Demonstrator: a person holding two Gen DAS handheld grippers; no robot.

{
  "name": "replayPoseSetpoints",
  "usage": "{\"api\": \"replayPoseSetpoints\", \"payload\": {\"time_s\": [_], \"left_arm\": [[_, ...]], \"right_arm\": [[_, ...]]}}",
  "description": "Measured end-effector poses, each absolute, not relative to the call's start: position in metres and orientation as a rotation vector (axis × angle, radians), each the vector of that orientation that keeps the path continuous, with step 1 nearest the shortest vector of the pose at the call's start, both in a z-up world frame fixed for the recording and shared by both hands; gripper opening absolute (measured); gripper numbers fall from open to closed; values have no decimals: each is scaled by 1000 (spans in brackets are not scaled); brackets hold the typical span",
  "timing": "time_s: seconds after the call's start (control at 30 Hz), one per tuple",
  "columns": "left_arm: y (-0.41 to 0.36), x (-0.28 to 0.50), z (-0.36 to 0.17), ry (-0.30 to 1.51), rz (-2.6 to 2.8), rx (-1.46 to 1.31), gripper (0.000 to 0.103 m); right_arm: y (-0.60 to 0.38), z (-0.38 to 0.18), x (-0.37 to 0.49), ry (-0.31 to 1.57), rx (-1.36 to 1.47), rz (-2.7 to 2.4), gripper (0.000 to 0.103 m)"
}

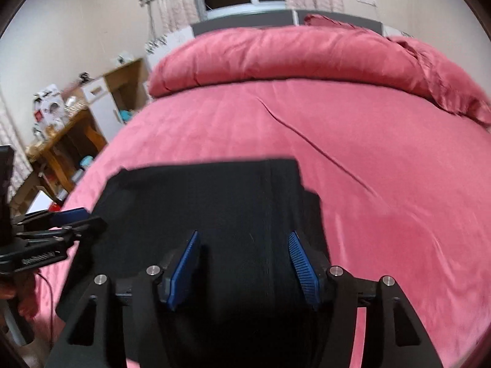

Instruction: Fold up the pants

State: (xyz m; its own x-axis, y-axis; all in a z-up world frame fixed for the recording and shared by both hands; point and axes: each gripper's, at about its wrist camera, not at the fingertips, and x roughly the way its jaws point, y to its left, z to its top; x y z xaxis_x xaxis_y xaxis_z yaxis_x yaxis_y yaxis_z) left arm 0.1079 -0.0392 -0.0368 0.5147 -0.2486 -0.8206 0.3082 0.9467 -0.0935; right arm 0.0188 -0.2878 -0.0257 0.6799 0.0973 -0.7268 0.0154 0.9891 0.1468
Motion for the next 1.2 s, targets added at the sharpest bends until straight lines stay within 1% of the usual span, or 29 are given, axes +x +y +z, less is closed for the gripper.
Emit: {"api": "replayPoseSetpoints", "payload": {"time_s": [0.1,0.2,0.23,0.27,0.3,0.33,0.43,0.53,0.67,0.83,0.97,1.2], "left_arm": [[-32,89,-42,975,-329,45,52],[-28,76,-45,970,-329,43,55],[-28,72,-45,970,-336,47,55],[-28,69,-45,967,-342,53,55],[-27,66,-45,964,-344,57,55],[-27,64,-44,964,-344,61,55],[-25,60,-43,979,-354,46,55],[-20,59,-43,998,-368,12,55],[-9,56,-46,1032,-375,-33,64],[2,59,-50,1065,-428,-107,65],[6,66,-55,1079,-460,-121,72],[5,77,-58,1112,-481,-122,76]], "right_arm": [[-293,-35,5,862,163,-11,61],[-303,-46,-5,890,213,-38,64],[-305,-48,-9,890,224,-40,68],[-308,-50,-11,892,232,-46,74],[-310,-53,-12,901,237,-50,78],[-312,-54,-13,911,248,-49,81],[-326,-64,-13,930,357,-32,84],[-338,-74,-13,954,475,-11,84],[-346,-83,-14,971,561,23,85],[-347,-84,-8,998,557,75,85],[-349,-87,2,1026,569,120,86],[-352,-90,9,1031,581,154,87]]}}
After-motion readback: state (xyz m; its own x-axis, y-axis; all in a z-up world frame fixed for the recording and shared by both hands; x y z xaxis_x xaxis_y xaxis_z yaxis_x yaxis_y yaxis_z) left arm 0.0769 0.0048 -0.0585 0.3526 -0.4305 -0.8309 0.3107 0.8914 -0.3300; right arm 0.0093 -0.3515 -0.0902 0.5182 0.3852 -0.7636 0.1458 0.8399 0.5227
